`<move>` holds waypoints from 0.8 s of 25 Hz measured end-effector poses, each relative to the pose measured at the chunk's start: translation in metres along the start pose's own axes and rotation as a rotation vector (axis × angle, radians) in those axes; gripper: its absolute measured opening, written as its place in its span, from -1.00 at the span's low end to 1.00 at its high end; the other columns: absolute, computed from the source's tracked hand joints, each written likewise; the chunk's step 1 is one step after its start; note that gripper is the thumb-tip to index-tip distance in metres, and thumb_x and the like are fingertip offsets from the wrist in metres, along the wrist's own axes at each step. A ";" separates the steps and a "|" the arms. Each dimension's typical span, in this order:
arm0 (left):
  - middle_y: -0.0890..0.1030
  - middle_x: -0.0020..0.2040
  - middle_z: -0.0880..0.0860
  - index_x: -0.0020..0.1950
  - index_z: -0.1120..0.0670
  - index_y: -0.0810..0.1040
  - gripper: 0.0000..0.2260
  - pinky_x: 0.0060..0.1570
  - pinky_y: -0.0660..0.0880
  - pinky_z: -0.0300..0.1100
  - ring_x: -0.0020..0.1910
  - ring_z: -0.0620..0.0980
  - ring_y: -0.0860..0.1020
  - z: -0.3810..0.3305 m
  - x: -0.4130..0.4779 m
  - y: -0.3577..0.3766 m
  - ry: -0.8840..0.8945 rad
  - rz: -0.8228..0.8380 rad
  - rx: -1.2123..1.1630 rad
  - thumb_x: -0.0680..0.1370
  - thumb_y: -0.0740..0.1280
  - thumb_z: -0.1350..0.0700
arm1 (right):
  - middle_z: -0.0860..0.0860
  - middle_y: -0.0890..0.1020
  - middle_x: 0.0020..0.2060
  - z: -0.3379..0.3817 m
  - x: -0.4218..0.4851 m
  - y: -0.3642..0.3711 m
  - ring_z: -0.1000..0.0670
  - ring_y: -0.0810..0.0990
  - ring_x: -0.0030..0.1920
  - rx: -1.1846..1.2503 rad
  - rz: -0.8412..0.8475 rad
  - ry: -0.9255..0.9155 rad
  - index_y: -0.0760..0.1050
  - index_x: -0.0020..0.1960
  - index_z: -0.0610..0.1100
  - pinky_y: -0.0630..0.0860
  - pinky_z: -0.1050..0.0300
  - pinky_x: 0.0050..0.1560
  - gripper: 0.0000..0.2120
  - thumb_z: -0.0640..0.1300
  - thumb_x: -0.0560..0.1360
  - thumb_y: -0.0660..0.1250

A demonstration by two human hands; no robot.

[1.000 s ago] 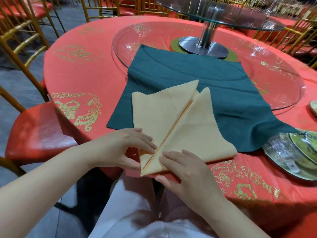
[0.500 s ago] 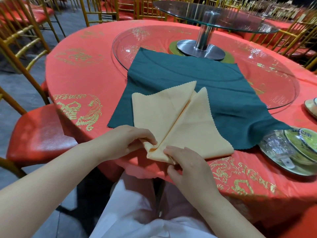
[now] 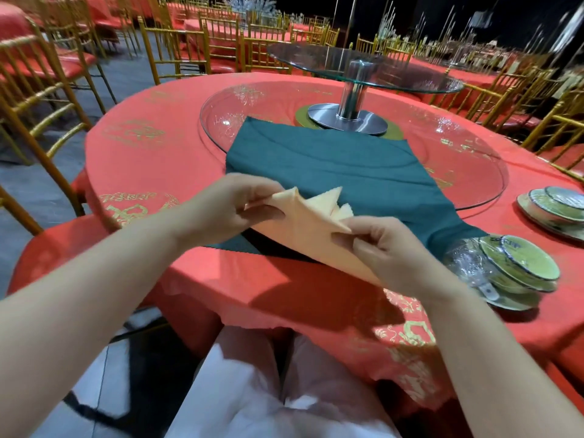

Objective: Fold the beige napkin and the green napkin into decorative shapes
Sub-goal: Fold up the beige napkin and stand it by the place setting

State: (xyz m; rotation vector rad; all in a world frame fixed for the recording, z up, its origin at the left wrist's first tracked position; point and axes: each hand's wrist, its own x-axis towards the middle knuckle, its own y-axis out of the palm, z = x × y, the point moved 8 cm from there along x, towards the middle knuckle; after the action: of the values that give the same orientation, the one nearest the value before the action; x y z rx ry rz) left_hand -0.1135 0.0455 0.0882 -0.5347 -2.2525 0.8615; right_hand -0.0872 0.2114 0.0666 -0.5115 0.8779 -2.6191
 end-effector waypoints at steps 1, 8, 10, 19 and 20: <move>0.58 -0.22 0.15 -0.08 0.25 0.54 -0.73 -0.18 0.46 -0.01 -0.22 0.10 0.52 -0.012 0.007 -0.008 0.015 0.018 -0.016 0.47 0.28 0.03 | 0.09 0.35 -0.42 0.010 0.002 -0.010 0.11 0.26 -0.39 0.025 -0.006 -0.019 0.54 -0.20 -0.05 0.19 0.20 -0.40 -0.86 -0.06 0.48 0.26; 0.59 0.00 0.01 0.12 0.19 0.46 -0.78 0.02 0.51 -0.15 0.00 -0.10 0.55 -0.097 0.060 -0.046 0.115 0.187 -0.392 0.48 0.27 0.31 | 0.05 0.66 -0.34 0.078 0.004 -0.077 0.10 0.61 -0.37 0.503 -0.045 -0.143 0.67 -0.19 -0.07 0.54 0.28 -0.35 -0.87 -0.13 0.42 0.33; 0.53 0.05 0.12 0.19 0.25 0.41 -0.73 0.02 0.51 -0.10 0.02 -0.02 0.54 -0.097 0.080 -0.048 0.120 0.161 -0.480 0.49 0.26 0.31 | 0.06 0.65 -0.37 0.077 0.014 -0.092 0.11 0.60 -0.40 0.631 -0.090 -0.156 0.65 -0.21 -0.10 0.53 0.28 -0.36 -0.81 -0.14 0.41 0.26; 0.60 0.00 0.09 0.05 0.06 0.52 -0.81 -0.07 0.55 -0.04 -0.06 0.04 0.58 0.124 0.067 0.088 -0.760 0.277 0.039 0.46 0.30 0.07 | 0.09 0.52 -0.36 -0.125 0.060 -0.027 0.01 0.48 -0.27 -0.327 -0.015 0.507 0.44 -0.31 -0.06 0.37 0.10 -0.31 -0.76 0.03 0.47 0.28; 0.61 0.00 0.07 0.05 0.04 0.52 -0.80 -0.02 0.55 -0.01 -0.06 0.04 0.58 0.131 0.063 0.094 -0.777 0.268 0.002 0.44 0.30 0.06 | 0.09 0.53 -0.31 -0.130 0.060 -0.026 0.00 0.50 -0.23 -0.369 -0.037 0.521 0.47 -0.24 -0.05 0.41 0.09 -0.26 -0.82 0.04 0.45 0.30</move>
State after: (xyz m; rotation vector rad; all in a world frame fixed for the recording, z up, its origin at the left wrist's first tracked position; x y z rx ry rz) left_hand -0.2370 0.0908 -0.0246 -0.5730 -2.9091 1.3876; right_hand -0.2011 0.2728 -0.0004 0.0913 1.5376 -2.6715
